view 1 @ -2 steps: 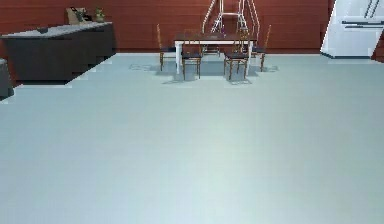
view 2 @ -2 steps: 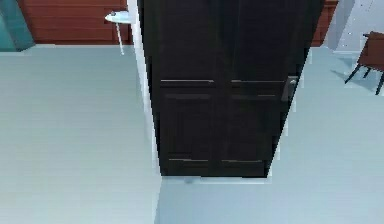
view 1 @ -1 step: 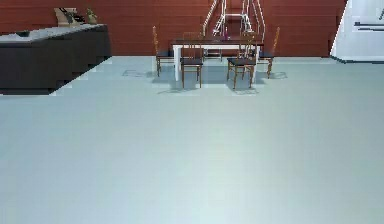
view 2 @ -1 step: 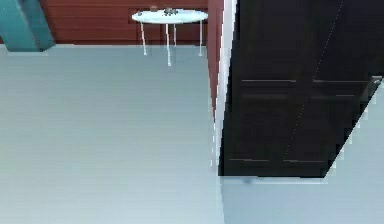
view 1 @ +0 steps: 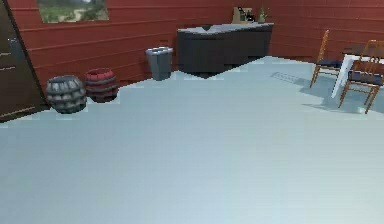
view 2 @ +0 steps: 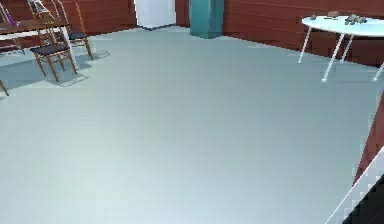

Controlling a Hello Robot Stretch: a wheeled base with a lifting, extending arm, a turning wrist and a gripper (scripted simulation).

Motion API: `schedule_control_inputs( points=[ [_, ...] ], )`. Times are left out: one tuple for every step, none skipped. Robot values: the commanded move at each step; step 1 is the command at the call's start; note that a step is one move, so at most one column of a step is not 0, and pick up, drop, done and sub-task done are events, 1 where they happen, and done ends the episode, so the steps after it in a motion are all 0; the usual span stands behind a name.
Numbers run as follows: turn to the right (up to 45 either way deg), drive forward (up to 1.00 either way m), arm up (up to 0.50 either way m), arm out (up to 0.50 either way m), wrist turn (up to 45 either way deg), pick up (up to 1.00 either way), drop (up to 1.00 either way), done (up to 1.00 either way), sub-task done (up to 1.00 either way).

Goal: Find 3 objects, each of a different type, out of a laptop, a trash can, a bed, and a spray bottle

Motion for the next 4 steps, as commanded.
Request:
schedule_control_inputs(
  points=[
    [0.0,0.5,0.0,0.0,0.0,0.0,0.0,0.0,0.0],
    [-12.0,0.0,0.0,0.0,0.0,0.0,0.0,0.0,0.0],
    [0.0,1.0,0.0,0.0,0.0,0.0,0.0,0.0,0.0],
    [0.0,1.0,0.0,0.0,0.0,0.0,0.0,0.0,0.0]
  ],
)
